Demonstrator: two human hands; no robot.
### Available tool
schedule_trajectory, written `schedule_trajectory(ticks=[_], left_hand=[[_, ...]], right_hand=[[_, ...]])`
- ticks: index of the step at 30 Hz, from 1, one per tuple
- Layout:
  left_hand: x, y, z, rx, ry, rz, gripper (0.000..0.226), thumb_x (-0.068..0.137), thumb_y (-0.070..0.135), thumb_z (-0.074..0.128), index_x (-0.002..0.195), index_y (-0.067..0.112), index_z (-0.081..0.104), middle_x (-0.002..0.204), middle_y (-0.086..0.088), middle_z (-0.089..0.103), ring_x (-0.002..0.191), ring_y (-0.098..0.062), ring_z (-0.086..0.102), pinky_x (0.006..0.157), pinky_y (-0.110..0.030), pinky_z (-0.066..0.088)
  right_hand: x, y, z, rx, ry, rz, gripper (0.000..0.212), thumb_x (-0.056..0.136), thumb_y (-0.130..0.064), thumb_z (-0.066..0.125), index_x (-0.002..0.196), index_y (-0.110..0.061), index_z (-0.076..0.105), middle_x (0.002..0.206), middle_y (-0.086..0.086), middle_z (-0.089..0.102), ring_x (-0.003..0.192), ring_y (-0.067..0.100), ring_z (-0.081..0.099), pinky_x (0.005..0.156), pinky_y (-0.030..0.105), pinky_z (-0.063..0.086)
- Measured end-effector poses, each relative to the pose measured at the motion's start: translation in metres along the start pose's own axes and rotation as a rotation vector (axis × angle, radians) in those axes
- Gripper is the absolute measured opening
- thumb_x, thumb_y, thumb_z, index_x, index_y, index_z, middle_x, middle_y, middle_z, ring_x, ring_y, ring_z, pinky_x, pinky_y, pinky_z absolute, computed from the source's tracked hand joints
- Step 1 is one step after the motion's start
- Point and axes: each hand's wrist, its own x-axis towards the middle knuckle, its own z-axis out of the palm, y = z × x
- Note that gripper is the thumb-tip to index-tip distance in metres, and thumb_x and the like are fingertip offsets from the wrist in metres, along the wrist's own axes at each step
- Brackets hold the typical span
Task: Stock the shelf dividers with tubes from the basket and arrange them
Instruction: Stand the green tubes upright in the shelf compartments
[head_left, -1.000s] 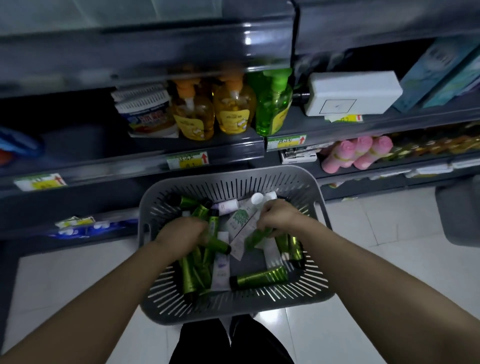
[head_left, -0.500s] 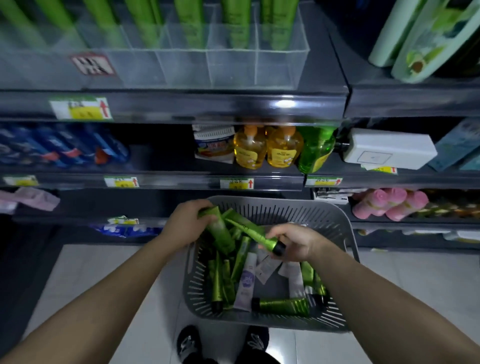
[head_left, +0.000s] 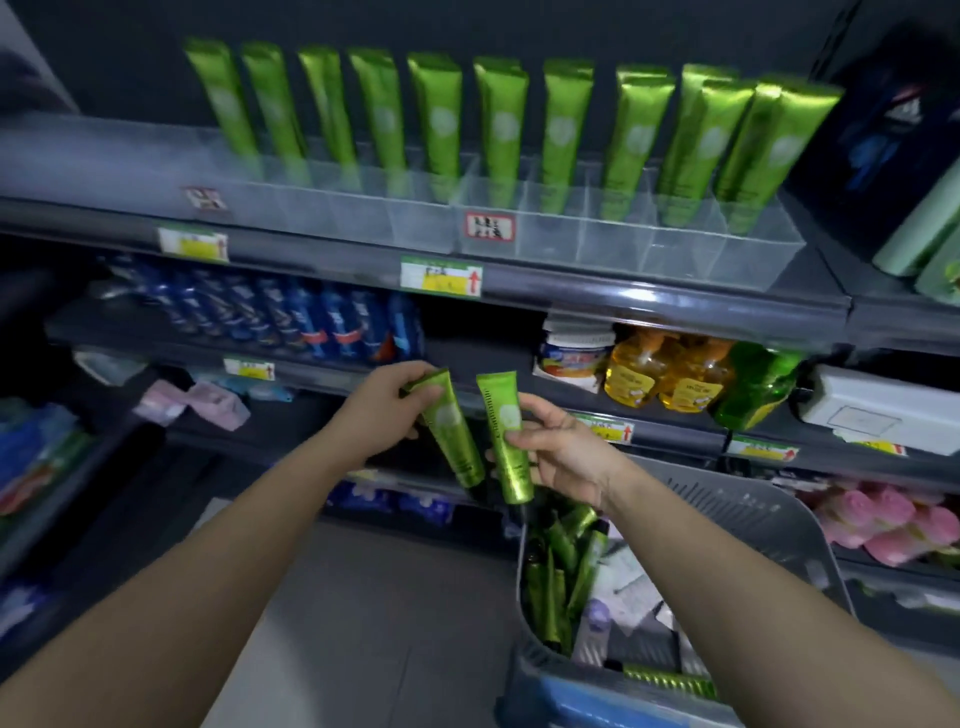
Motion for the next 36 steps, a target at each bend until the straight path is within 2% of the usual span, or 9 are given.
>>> schedule_trajectory(ticks=[5, 10, 13, 16, 20, 23, 25, 29, 36], left_hand=[[-0.025, -0.008, -0.083, -0.01, 0.099, 0.078, 0.007, 0.094, 0.014, 0.058, 0.094, 0.02, 0.061, 0.082, 0.008, 0.061, 0.068, -0.013, 0.057, 0.054, -0.021, 0.05], [-0.045, -0.02, -0.157, -0.117, 0.206, 0.123, 0.016, 0.085, 0.007, 0.069, 0.078, 0.01, 0.054, 0.065, -0.008, 0.061, 0.045, -0.009, 0.056, 0.042, -0.023, 0.048], [-0.054, -0.029, -0.194, -0.106, 0.246, 0.154, 0.014, 0.085, 0.011, 0.07, 0.078, 0.012, 0.057, 0.069, -0.015, 0.063, 0.046, -0.016, 0.055, 0.045, -0.028, 0.05], [-0.055, -0.037, -0.224, -0.09, 0.292, 0.182, 0.011, 0.086, 0.012, 0.069, 0.078, 0.015, 0.061, 0.064, -0.007, 0.061, 0.044, -0.01, 0.053, 0.044, -0.023, 0.048], [-0.051, -0.039, -0.256, -0.067, 0.349, 0.217, 0.008, 0.088, 0.013, 0.065, 0.083, 0.019, 0.063, 0.068, -0.005, 0.06, 0.054, -0.014, 0.055, 0.052, -0.028, 0.053], [-0.042, -0.032, -0.278, -0.068, 0.393, 0.246, 0.011, 0.089, 0.013, 0.065, 0.082, 0.021, 0.062, 0.07, -0.003, 0.06, 0.055, -0.014, 0.055, 0.048, -0.021, 0.05], [-0.032, -0.025, -0.292, -0.084, 0.408, 0.257, 0.012, 0.088, 0.012, 0.065, 0.08, 0.021, 0.062, 0.072, -0.002, 0.062, 0.059, -0.015, 0.055, 0.048, -0.02, 0.05], [-0.005, -0.008, -0.32, -0.119, 0.433, 0.286, 0.017, 0.087, 0.013, 0.067, 0.076, 0.024, 0.06, 0.073, 0.0, 0.063, 0.06, -0.015, 0.057, 0.05, -0.023, 0.049], [0.05, 0.035, -0.356, -0.08, 0.478, 0.426, 0.018, 0.087, 0.01, 0.065, 0.074, 0.021, 0.06, 0.068, 0.0, 0.061, 0.057, -0.009, 0.057, 0.047, -0.02, 0.047]], right_hand=[[0.017, -0.008, 0.091, -0.153, 0.079, -0.145, 0.012, 0.087, -0.009, 0.063, 0.082, -0.019, 0.059, 0.075, -0.001, 0.064, 0.072, 0.017, 0.061, 0.071, 0.032, 0.049], [0.034, -0.011, 0.166, -0.273, 0.118, -0.312, 0.017, 0.081, -0.014, 0.073, 0.073, -0.021, 0.06, 0.061, -0.009, 0.057, 0.072, 0.015, 0.057, 0.074, 0.038, 0.046], [0.042, -0.016, 0.206, -0.331, 0.158, -0.39, 0.016, 0.083, -0.005, 0.07, 0.079, -0.012, 0.056, 0.056, -0.01, 0.05, 0.06, 0.007, 0.059, 0.068, 0.036, 0.053], [0.047, -0.024, 0.239, -0.361, 0.19, -0.449, 0.019, 0.082, 0.002, 0.069, 0.087, -0.011, 0.055, 0.055, -0.007, 0.047, 0.055, 0.009, 0.057, 0.056, 0.03, 0.053], [0.055, -0.037, 0.272, -0.405, 0.211, -0.547, 0.014, 0.085, -0.006, 0.069, 0.082, -0.014, 0.059, 0.063, 0.002, 0.042, 0.063, 0.017, 0.053, 0.063, 0.037, 0.053], [0.063, -0.053, 0.292, -0.449, 0.228, -0.614, 0.011, 0.087, -0.008, 0.067, 0.08, -0.013, 0.06, 0.068, 0.009, 0.046, 0.058, 0.014, 0.057, 0.046, 0.022, 0.048], [0.073, -0.065, 0.301, -0.509, 0.245, -0.654, 0.01, 0.087, -0.01, 0.067, 0.079, -0.015, 0.063, 0.074, 0.014, 0.05, 0.064, 0.016, 0.059, 0.051, 0.027, 0.053], [0.096, -0.092, 0.31, -0.622, 0.3, -0.754, 0.01, 0.084, -0.018, 0.072, 0.077, -0.023, 0.068, 0.073, 0.009, 0.055, 0.072, 0.025, 0.057, 0.072, 0.054, 0.056], [0.13, -0.145, 0.32, -0.743, 0.393, -0.999, 0.017, 0.079, -0.014, 0.077, 0.09, -0.021, 0.066, 0.069, -0.003, 0.058, 0.067, 0.012, 0.055, 0.069, 0.037, 0.055]])
